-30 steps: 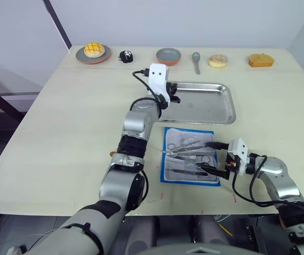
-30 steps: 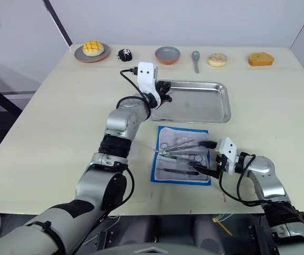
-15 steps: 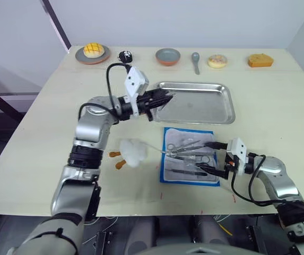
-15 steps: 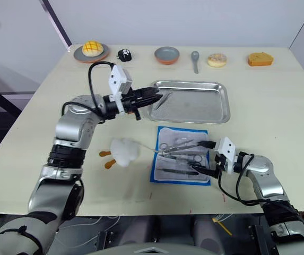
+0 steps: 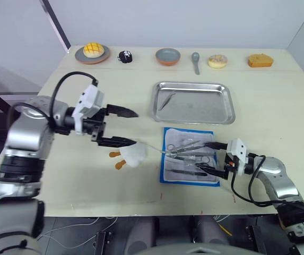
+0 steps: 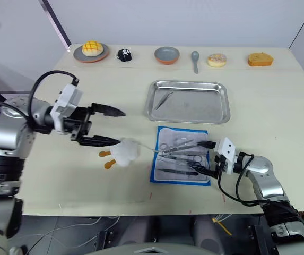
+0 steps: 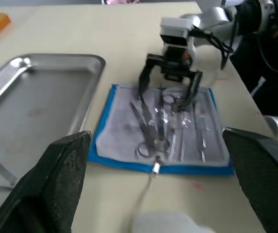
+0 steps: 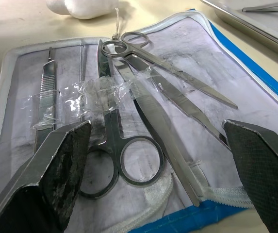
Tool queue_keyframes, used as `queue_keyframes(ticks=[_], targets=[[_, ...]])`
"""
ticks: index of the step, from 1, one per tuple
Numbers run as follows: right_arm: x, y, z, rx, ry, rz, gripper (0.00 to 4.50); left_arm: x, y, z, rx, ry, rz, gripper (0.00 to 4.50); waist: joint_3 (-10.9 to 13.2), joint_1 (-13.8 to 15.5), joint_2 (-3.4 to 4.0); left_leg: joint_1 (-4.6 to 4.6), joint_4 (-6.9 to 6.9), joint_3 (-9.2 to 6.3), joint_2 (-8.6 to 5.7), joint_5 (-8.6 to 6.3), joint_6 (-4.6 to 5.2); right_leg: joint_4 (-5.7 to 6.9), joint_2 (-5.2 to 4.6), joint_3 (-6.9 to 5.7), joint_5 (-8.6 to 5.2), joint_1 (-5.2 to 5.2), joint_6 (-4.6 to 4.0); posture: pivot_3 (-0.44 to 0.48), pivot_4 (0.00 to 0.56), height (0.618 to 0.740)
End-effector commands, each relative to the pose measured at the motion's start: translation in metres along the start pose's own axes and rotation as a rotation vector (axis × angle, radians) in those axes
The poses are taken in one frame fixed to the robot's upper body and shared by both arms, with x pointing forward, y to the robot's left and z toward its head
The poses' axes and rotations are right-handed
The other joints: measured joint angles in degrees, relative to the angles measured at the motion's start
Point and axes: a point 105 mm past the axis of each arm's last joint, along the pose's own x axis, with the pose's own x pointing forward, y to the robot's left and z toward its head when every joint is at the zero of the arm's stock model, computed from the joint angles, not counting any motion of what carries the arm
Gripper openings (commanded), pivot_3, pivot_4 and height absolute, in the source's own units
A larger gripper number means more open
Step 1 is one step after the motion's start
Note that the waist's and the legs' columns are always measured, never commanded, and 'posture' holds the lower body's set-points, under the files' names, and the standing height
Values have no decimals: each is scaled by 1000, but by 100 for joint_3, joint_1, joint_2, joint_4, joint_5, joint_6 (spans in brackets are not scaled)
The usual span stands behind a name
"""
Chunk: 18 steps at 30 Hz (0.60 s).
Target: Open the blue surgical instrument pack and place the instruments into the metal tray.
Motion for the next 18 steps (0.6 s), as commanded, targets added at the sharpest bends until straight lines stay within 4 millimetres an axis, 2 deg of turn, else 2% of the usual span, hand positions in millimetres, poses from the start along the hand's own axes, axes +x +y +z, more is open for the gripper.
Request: queue_keyframes(ticks=[1,3,5,8,18], targets=[[-8,19,-45,127,157,32,4500,-4,-8,8,60,-2,-72,4438,-3,18,-5,-1,0,-1,0,0,0,-2,0,-3,0,1,0,0,150,740],[-9,20,-45,128,158,31,4500,-4,-6,7,82,10,-70,4438,-4,18,-7,-1,1,-1,0,0,0,-2,0,-3,0,1,0,0,150,740],[-8,20,-45,128,158,32,4500,2,2,9,137,-1,-35,4438,-4,26,-6,-1,0,-1,-1,0,1,-2,0,-3,0,1,0,0,150,740],[-9,20,-45,128,159,32,4500,11,5,6,133,8,-36,4438,-5,17,-9,-3,2,-1,-4,0,1,-2,1,-5,0,1,0,0,150,740],[-13,23,-48,135,172,32,4500,55,6,-6,138,3,-83,4438,-6,23,-9,-3,2,-1,-4,0,1,-2,3,-3,0,1,0,0,150,740]])
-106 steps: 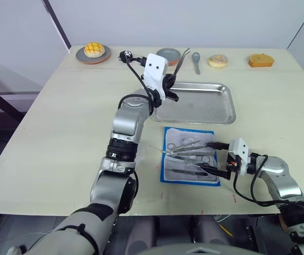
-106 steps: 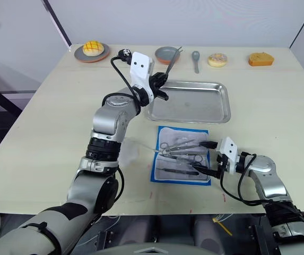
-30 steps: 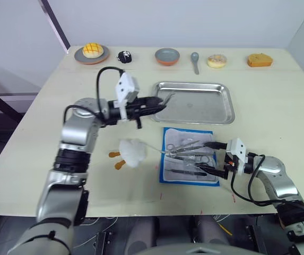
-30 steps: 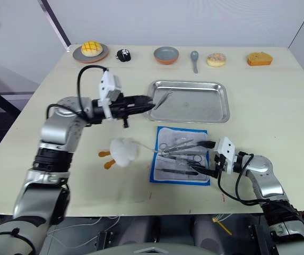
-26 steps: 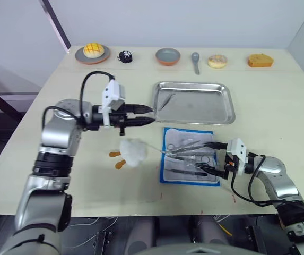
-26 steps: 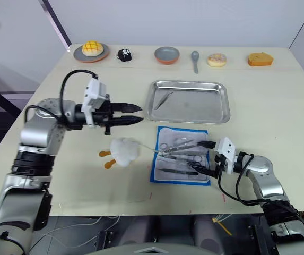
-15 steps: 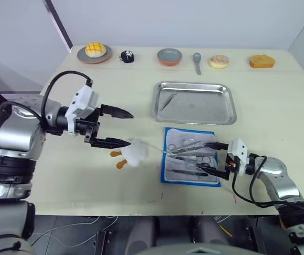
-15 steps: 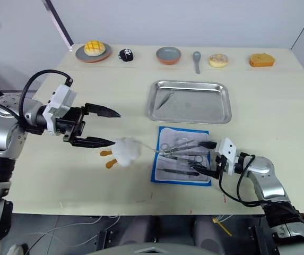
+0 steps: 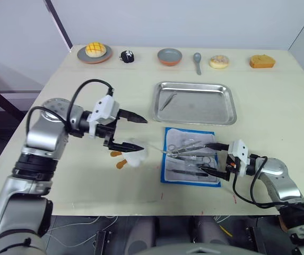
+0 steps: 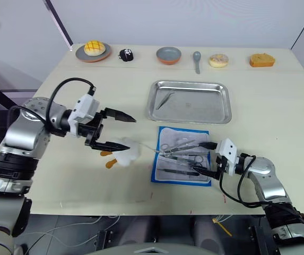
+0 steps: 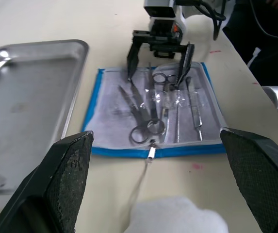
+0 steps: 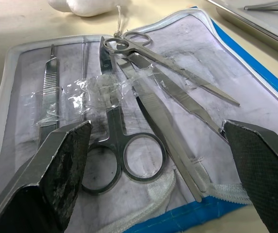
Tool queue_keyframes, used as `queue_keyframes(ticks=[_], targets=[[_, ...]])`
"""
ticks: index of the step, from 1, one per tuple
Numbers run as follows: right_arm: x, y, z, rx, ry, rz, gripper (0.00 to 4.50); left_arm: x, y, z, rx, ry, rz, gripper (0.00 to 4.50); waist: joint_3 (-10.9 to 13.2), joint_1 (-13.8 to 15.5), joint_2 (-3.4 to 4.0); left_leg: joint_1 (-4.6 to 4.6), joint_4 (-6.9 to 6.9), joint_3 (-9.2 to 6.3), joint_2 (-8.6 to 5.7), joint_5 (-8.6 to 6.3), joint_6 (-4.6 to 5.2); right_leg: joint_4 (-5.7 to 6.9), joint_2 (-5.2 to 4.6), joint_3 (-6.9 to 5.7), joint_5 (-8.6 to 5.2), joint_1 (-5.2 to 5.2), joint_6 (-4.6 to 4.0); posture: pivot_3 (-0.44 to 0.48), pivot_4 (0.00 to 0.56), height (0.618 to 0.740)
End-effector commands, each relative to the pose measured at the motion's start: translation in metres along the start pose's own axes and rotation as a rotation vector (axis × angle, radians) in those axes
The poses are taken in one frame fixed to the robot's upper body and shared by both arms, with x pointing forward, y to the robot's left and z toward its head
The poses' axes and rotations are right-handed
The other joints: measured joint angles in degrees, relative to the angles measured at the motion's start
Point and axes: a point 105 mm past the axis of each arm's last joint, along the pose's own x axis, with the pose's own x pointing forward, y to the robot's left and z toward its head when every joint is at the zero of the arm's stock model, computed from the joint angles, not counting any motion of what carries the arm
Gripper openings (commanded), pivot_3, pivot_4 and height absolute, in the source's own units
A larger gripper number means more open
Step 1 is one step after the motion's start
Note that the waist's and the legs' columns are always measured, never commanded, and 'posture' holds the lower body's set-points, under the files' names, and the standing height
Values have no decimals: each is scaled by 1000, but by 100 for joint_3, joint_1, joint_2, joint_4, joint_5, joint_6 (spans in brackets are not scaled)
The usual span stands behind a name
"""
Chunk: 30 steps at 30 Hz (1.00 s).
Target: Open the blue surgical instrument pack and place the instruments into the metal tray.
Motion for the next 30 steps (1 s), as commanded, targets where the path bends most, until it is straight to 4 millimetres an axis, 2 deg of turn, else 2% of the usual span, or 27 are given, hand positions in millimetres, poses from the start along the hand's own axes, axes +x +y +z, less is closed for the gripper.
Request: queue_keyframes(ticks=[1,9,14,19,23,26,29,30], targets=[[-9,21,-47,137,165,33,4500,13,5,4,43,-4,-8,4438,0,0,0,0,0,0,0,0,0,0,0,0,0,0,0,0,150,740],[-12,21,-47,138,172,31,4500,45,12,-4,28,-11,-2,4438,-1,2,0,-1,1,0,-2,0,0,1,0,1,0,0,0,0,150,740],[-12,22,-48,140,174,29,4500,80,23,-13,12,8,24,4438,-5,19,-2,-3,5,-2,-7,0,0,0,-3,0,0,2,1,0,150,740],[-11,22,-48,139,170,24,4500,101,34,-23,-6,31,62,4438,-5,12,-2,-5,5,-4,-10,0,0,0,-2,-2,0,2,1,0,150,740],[-11,22,-47,139,169,22,4500,109,39,-32,-7,59,79,4438,-5,11,-2,-5,5,-5,-11,0,0,0,-2,-3,0,1,1,0,150,740],[-10,22,-47,139,167,20,4500,112,40,-38,-7,80,71,3600,-5,12,-2,-5,5,-5,-12,0,0,0,-2,-3,0,1,1,0,150,740],[-10,22,-47,139,166,18,4500,114,42,-40,-3,83,71,2245,-5,13,-2,-5,5,-5,-13,0,0,0,-2,-4,0,1,1,0,150,740],[-10,22,-47,139,166,17,4500,114,42,-40,-1,83,71,2245,-5,11,-2,-6,5,-5,-12,0,0,0,-2,-4,0,1,1,0,150,740]])
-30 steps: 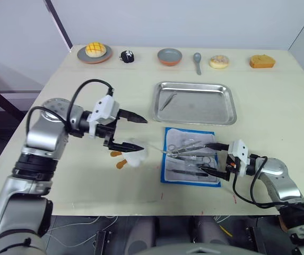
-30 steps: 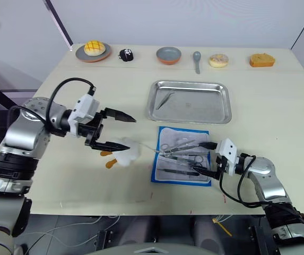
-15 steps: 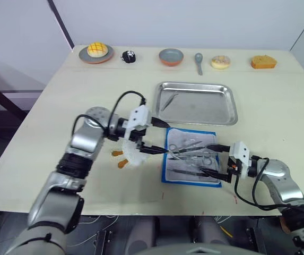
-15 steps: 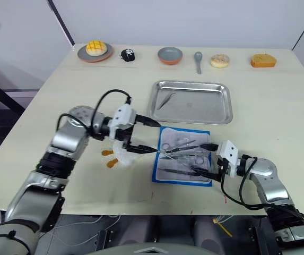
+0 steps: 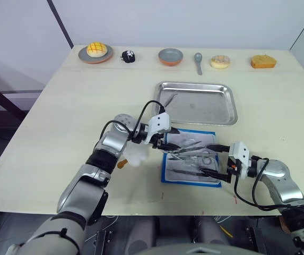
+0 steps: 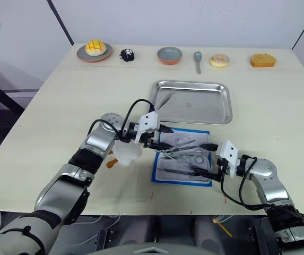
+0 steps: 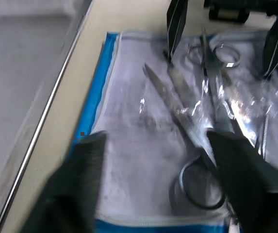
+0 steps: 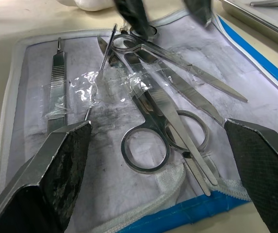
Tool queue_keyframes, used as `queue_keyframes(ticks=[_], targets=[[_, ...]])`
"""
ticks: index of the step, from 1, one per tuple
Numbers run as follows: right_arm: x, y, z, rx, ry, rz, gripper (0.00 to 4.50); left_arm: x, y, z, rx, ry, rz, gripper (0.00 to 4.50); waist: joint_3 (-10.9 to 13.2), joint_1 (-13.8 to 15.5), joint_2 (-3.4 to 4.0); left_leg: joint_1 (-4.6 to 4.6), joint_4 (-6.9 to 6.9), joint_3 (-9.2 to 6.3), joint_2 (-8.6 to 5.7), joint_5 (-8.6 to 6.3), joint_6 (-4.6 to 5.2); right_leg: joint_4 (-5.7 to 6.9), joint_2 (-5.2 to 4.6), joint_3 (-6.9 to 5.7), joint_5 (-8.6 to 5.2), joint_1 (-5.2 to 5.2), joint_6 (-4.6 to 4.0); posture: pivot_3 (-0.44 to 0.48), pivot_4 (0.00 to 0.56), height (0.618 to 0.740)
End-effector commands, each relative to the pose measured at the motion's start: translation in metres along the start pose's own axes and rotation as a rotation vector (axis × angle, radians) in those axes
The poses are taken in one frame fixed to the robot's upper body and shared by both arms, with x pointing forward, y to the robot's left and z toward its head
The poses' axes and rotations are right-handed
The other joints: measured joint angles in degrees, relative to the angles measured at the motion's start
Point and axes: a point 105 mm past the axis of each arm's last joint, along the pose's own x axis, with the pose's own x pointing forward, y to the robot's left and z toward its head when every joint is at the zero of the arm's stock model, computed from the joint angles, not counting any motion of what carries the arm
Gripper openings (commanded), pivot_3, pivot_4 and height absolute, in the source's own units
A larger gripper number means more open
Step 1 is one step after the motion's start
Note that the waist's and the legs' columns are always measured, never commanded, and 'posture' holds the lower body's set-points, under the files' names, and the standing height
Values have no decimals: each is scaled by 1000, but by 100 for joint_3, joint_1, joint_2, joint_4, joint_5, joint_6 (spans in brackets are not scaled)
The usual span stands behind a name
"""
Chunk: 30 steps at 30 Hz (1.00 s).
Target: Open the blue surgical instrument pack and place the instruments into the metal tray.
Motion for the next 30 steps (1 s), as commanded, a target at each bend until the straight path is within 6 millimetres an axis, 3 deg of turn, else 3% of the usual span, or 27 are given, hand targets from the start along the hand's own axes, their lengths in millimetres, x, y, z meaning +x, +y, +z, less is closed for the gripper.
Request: queue_keyframes(ticks=[1,12,30], targets=[[-6,18,-45,147,151,18,4500,2,5,9,51,-13,3,2245,0,-2,0,0,0,0,0,0,0,0,0,0,0,0,0,0,150,740],[-5,18,-45,145,147,14,4500,8,3,23,12,-75,-19,2245,0,-3,0,0,0,0,1,0,0,1,0,0,0,0,0,0,150,740],[-3,20,-46,148,144,11,4500,11,-15,5,-5,63,-55,2245,0,-8,0,1,0,-1,3,0,0,1,0,1,0,0,0,0,150,740]])
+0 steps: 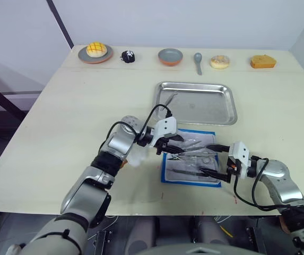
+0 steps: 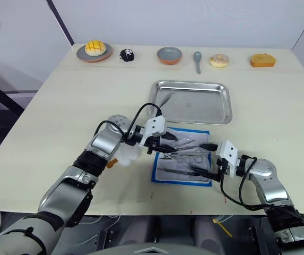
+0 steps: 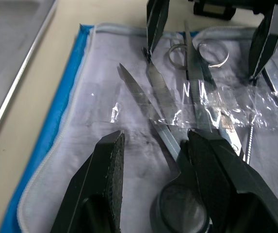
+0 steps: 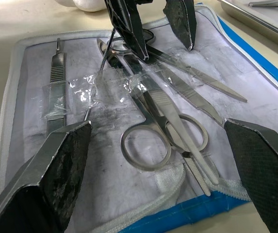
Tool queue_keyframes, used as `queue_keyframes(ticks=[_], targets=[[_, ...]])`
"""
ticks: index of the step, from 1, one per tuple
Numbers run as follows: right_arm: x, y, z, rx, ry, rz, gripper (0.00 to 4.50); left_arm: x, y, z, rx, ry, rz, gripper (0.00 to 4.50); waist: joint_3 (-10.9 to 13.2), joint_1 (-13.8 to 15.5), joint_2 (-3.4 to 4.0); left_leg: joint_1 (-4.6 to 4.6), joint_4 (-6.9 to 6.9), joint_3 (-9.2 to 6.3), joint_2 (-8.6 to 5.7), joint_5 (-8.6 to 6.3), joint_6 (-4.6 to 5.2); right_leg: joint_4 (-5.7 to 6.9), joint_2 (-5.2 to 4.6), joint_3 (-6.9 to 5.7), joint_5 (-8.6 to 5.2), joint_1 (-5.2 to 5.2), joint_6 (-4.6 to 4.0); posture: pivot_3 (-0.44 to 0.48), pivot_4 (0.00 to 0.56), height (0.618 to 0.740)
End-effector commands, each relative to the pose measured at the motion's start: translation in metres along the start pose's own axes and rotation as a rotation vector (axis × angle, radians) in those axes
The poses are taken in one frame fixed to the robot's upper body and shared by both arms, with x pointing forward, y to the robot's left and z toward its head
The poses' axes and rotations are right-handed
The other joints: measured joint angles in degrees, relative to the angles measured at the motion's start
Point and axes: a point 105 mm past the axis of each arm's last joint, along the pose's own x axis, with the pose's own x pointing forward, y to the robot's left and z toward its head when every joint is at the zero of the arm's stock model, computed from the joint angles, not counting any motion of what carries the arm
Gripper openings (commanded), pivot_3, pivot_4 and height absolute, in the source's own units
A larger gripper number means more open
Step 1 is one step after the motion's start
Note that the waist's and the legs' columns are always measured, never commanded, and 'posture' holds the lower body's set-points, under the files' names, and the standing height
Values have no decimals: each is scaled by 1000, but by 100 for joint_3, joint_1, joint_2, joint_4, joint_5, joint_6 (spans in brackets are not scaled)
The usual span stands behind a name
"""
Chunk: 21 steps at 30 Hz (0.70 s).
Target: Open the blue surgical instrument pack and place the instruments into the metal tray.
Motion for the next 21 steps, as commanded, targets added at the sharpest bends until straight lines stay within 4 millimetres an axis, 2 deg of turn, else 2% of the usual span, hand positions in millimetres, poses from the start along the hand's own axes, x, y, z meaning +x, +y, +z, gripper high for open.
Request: queue_keyframes(ticks=[1,10,21], targets=[[-4,20,-46,145,148,23,4500,-1,1,1,29,13,17,2245,0,1,0,0,0,0,0,0,0,0,0,0,0,0,0,0,150,740],[-4,20,-46,146,147,22,4500,-3,10,3,2,-5,47,2245,-1,0,-1,1,0,0,0,0,0,0,0,0,0,1,0,0,150,740],[-3,20,-45,145,145,23,4500,-2,13,3,0,-3,52,2245,-1,-2,-1,1,0,0,0,0,0,1,0,0,0,1,0,0,150,740]])
